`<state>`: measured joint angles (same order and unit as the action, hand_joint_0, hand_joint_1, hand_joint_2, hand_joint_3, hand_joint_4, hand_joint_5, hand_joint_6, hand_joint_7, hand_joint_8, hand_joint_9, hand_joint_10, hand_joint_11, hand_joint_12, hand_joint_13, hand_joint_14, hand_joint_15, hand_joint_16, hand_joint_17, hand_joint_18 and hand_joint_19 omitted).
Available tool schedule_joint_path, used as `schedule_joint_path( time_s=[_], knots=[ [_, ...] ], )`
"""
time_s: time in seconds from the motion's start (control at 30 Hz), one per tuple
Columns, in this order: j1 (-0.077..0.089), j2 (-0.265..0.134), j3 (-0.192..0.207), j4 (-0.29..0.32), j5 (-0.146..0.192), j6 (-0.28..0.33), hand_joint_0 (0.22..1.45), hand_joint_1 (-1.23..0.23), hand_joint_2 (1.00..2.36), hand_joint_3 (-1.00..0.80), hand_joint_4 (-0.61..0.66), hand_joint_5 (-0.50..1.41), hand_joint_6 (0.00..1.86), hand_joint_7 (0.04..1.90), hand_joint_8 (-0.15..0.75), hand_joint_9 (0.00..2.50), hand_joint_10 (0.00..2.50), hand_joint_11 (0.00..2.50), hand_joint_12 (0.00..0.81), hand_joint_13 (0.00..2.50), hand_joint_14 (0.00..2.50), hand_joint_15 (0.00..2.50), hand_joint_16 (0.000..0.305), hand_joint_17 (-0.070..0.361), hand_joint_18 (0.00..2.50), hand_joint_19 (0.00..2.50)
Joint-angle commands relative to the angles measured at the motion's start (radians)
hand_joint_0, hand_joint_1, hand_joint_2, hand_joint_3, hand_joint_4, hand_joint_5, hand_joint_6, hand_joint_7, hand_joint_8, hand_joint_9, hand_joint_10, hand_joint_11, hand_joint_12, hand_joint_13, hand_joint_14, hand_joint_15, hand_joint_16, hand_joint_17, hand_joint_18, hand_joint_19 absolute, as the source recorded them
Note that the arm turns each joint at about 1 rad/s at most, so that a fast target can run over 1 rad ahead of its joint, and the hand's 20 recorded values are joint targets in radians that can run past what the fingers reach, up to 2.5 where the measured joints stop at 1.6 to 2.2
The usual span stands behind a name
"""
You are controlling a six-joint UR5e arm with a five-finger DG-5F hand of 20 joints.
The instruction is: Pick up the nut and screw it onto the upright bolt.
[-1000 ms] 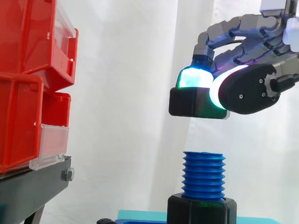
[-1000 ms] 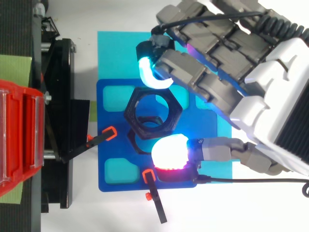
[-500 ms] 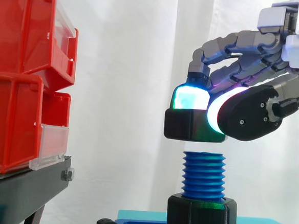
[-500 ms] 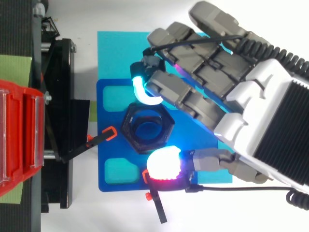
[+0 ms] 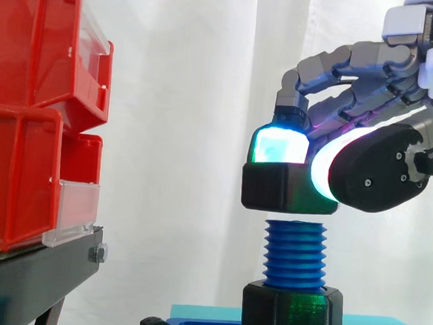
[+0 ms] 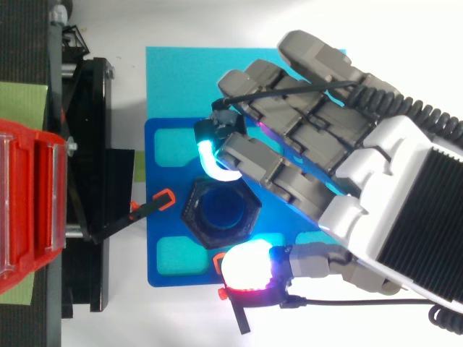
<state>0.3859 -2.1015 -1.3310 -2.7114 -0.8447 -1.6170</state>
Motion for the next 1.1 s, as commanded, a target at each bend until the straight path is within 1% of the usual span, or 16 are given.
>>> schedule_joint_path(
  time_s=[0.0, 0.2, 0.27, 0.43, 0.53, 0.67, 1.07],
  knots=[
    [0.001, -0.005, 0.000, -0.002, -0.007, 0.000, 0.56, -0.57, 1.00, -0.50, 0.24, -0.13, 0.50, 1.19, 0.259, 0.56, 0.00, 0.00, 0.294, 0.59, 0.00, 0.00, 0.033, 0.074, 0.38, 0.01],
    [-0.004, -0.005, 0.000, -0.010, -0.007, 0.006, 0.56, -0.57, 1.00, -0.50, 0.24, -0.13, 0.50, 1.19, 0.260, 0.56, 0.00, 0.00, 0.292, 0.59, 0.00, 0.00, 0.033, 0.073, 0.38, 0.01],
    [-0.009, -0.005, 0.000, -0.010, -0.014, 0.006, 0.56, -0.57, 1.00, -0.50, 0.24, -0.13, 0.50, 1.19, 0.260, 0.56, 0.00, 0.00, 0.293, 0.60, 0.00, 0.00, 0.033, 0.073, 0.39, 0.01],
    [-0.013, -0.005, -0.004, -0.022, -0.027, 0.009, 0.56, -0.58, 1.00, -0.50, 0.24, -0.13, 0.50, 1.19, 0.261, 0.56, 0.00, 0.00, 0.292, 0.60, 0.00, 0.00, 0.033, 0.073, 0.39, 0.01],
    [-0.013, -0.005, -0.017, -0.016, -0.028, 0.014, 0.56, -0.57, 1.00, -0.50, 0.24, -0.13, 0.50, 1.19, 0.260, 0.56, 0.00, 0.00, 0.293, 0.60, 0.00, 0.00, 0.033, 0.074, 0.39, 0.02],
    [-0.013, -0.005, -0.017, -0.016, -0.027, 0.023, 0.56, -0.57, 1.00, -0.50, 0.24, -0.13, 0.50, 1.19, 0.260, 0.56, 0.00, 0.00, 0.291, 0.61, 0.00, 0.00, 0.033, 0.074, 0.39, 0.02],
    [-0.015, -0.005, -0.017, -0.019, -0.028, 0.023, 0.56, -0.57, 1.00, -0.50, 0.25, -0.13, 0.50, 1.18, 0.258, 0.56, 0.00, 0.00, 0.290, 0.62, 0.00, 0.00, 0.033, 0.074, 0.40, 0.02]
  ],
)
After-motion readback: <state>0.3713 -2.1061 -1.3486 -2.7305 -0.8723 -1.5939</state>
